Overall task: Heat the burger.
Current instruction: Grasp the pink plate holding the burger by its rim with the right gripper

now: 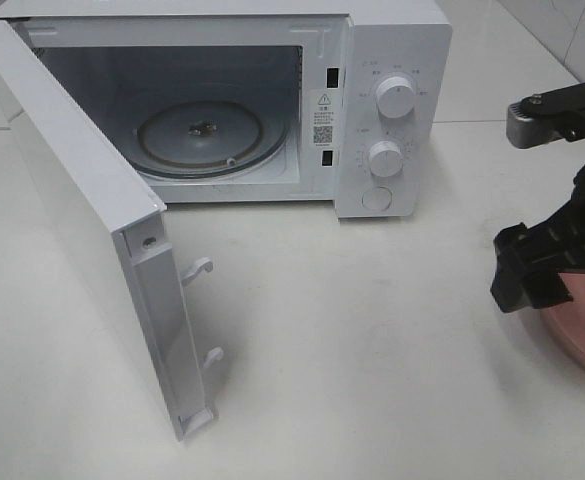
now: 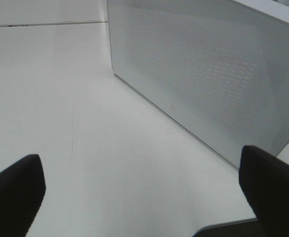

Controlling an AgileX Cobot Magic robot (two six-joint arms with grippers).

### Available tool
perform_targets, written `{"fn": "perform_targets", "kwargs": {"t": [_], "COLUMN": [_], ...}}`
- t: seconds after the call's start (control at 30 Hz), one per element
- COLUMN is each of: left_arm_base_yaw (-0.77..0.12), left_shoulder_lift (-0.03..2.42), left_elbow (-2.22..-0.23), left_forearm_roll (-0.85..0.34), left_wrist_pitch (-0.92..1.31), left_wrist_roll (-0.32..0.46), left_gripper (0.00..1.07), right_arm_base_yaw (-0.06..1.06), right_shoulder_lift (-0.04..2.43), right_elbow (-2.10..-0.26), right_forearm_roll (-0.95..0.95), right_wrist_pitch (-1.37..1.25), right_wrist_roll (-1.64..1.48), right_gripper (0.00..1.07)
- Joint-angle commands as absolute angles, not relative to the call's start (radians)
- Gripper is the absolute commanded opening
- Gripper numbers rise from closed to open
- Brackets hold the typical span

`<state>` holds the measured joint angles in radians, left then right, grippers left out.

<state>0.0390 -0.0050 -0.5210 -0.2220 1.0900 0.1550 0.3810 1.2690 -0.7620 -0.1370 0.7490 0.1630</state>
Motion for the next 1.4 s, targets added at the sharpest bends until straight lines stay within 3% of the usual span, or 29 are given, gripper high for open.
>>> {"fn": "perform_targets", "kwargs": {"t": [0.03, 0.43, 1.1, 1.4], "left_arm_base_yaw": [0.043, 0.043, 0.043, 0.043], "left_shoulder_lift": [-0.022, -0.022, -0.022, -0.022], "left_elbow": [-0.518, -0.518, -0.518, -0.518], "left_forearm_roll": [-0.231, -0.231, -0.231, -0.231], "left_wrist_pitch": [1.075, 1.075, 1.075, 1.075], "left_wrist_roll": [0.154, 0.154, 0.154, 0.155], "left_gripper": [1.00, 1.00, 1.00, 1.00], "right_arm_base_yaw": [0.351, 0.226, 0.209, 0.131], "right_shoulder_lift": [1.265, 1.368, 1.612, 1.677], "right_elbow": [-0.767, -0.767, -0.767, -0.767], "right_forearm_roll": [-0.149, -0.149, -0.198, -0.189], "right_wrist_pitch": [0.770, 0.743, 0.588, 0.515], "right_wrist_roll": [0.154, 0.148, 0.136, 0.127], "right_gripper": [0.95, 0.92, 0.89, 0.88]}}
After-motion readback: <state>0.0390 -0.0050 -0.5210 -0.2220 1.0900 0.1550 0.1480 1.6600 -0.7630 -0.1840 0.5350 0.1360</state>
